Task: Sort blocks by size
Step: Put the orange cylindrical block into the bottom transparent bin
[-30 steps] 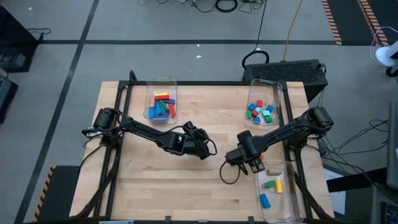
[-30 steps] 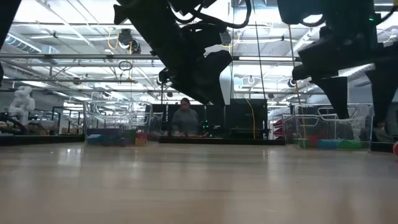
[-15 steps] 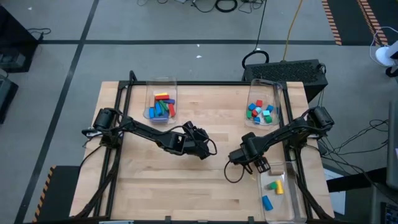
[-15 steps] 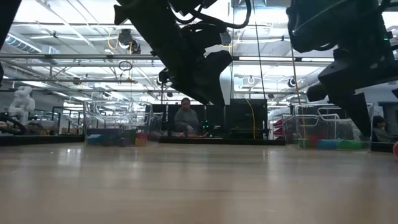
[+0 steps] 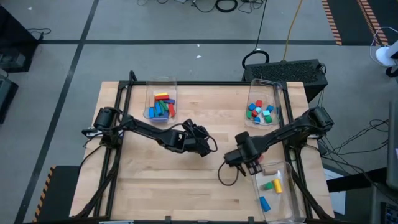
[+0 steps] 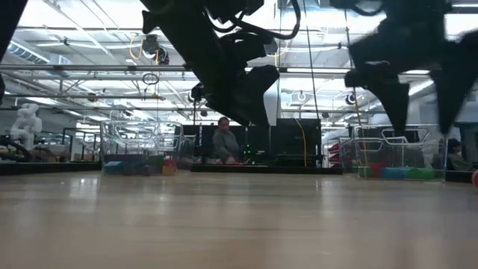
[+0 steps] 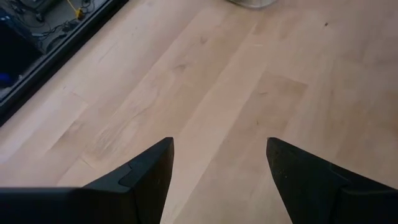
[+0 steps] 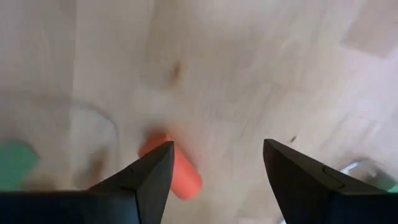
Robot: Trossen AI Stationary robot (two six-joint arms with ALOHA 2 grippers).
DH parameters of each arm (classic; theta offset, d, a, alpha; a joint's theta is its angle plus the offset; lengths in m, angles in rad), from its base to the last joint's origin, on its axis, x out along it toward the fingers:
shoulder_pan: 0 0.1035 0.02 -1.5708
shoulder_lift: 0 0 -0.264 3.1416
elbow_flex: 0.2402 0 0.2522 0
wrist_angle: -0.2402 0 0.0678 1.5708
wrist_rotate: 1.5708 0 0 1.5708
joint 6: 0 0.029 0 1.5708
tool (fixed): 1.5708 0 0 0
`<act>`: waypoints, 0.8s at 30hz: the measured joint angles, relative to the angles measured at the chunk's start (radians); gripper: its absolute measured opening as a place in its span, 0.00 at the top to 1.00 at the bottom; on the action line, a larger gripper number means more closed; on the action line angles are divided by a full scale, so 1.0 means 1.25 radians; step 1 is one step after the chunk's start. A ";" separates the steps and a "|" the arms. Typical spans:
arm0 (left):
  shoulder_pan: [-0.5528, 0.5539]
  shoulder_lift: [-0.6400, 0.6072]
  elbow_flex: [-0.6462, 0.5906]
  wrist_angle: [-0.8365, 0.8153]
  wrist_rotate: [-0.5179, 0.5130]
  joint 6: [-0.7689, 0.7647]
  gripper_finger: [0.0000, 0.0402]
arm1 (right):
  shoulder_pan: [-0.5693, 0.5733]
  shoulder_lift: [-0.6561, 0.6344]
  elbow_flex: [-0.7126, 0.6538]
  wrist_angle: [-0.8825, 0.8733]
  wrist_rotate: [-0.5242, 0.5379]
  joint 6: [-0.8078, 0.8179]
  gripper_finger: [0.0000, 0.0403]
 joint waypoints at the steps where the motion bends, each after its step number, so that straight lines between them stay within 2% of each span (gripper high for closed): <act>1: 0.003 0.000 0.000 0.000 0.000 0.002 0.36 | -0.008 -0.001 0.015 0.002 0.000 0.028 0.42; 5: 0.013 0.000 0.000 -0.001 0.003 0.021 0.36 | -0.079 -0.002 0.038 0.013 -0.005 0.269 0.42; 7: 0.020 0.000 0.000 -0.001 0.031 0.034 0.36 | -0.128 -0.002 0.031 0.009 -0.035 0.384 0.42; 9: 0.029 0.000 0.000 -0.004 0.077 0.063 0.36 | -0.171 -0.002 0.015 0.001 -0.065 0.440 0.42; 12: 0.042 0.000 0.000 -0.005 0.133 0.093 0.36 | -0.226 -0.002 -0.018 -0.010 -0.104 0.466 0.42; 16: 0.042 0.000 0.000 -0.016 0.169 0.126 0.36 | -0.280 -0.001 -0.058 -0.012 -0.224 0.462 0.42; 20: 0.043 0.000 0.000 -0.025 0.181 0.156 0.36 | -0.298 -0.001 -0.084 -0.009 -0.296 0.405 0.41; 24: 0.047 0.000 0.000 -0.021 0.200 0.202 0.36 | -0.300 -0.001 -0.103 0.009 -0.336 0.381 0.33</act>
